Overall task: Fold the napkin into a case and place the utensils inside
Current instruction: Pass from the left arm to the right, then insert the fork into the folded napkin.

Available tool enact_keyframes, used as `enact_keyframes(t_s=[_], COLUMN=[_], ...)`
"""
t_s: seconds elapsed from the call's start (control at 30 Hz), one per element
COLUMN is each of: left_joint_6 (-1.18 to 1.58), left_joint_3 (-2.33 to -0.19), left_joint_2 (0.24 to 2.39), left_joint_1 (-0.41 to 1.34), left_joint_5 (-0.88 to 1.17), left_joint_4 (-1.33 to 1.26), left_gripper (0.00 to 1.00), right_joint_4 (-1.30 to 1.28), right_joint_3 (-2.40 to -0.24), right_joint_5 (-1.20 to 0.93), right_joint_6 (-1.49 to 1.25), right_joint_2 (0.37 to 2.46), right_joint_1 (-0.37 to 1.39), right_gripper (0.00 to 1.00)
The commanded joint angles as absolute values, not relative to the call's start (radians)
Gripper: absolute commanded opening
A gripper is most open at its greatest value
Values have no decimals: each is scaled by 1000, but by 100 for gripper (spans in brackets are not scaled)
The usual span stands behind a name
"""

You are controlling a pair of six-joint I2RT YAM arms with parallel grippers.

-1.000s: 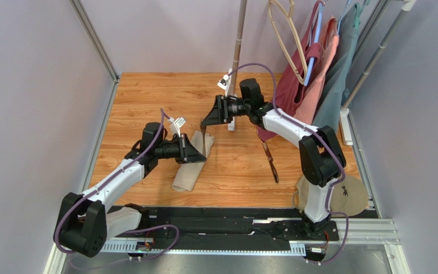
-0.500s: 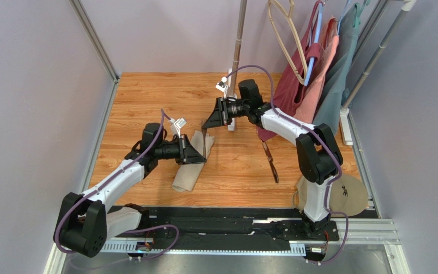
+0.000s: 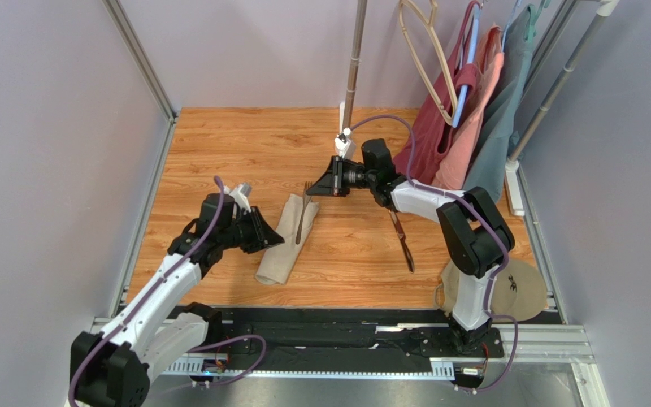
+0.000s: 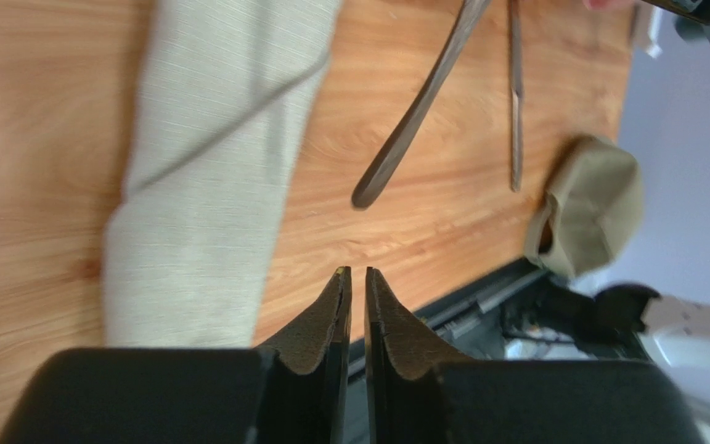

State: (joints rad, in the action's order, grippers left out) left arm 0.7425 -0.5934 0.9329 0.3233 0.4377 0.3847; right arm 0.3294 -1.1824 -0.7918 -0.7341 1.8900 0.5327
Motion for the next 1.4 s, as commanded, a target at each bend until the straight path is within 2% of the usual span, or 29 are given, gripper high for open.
enact_keyframes(t_s=[0.0,0.13,0.4,0.87,1.37], left_joint_6=[843,871,890,920,942], left_joint_3=[-554,-483,-434,-364,-318], left_joint_2=[894,988,1002,986,1005], left_joint_1=[316,316,316,318,339], left_joint_5=[181,235,236,238,218], left_joint_4=[512,434,391,339,265], left_gripper=[10,4,0,0,0], right_joint_4=[537,514,460,448,437], right_joint_3=[-1184,-1270,-1345,-1233,-1118], right_joint_5=[-643,-658,-641,-626,-566], right_joint_6=[-755,-730,-693,-709,-863], right_joint_2=[1917,2011,2103,2045,1993], right_joint_1=[502,492,483,514,568], right_gripper=[0,0,0,0,0])
